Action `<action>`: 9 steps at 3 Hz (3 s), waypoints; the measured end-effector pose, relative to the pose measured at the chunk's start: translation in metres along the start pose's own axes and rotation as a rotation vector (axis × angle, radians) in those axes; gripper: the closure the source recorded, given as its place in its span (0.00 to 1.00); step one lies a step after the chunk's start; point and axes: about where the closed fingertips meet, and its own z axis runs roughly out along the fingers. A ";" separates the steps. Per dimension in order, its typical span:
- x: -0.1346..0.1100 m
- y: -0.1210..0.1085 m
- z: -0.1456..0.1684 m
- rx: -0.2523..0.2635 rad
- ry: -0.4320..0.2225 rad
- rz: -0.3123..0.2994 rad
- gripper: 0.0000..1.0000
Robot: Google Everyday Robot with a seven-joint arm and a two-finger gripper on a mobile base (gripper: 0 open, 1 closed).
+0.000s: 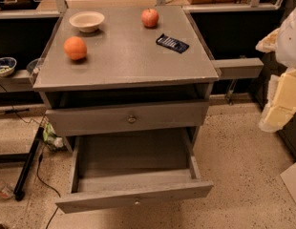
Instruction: Close middle drawer
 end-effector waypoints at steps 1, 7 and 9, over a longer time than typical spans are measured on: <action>0.000 0.000 0.000 0.000 0.000 0.000 0.03; -0.001 -0.008 -0.004 0.059 -0.004 0.003 1.00; 0.011 0.002 0.033 0.095 -0.028 0.052 1.00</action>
Offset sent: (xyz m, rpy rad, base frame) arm 0.0000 0.0000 0.0000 0.0000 0.0000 0.0000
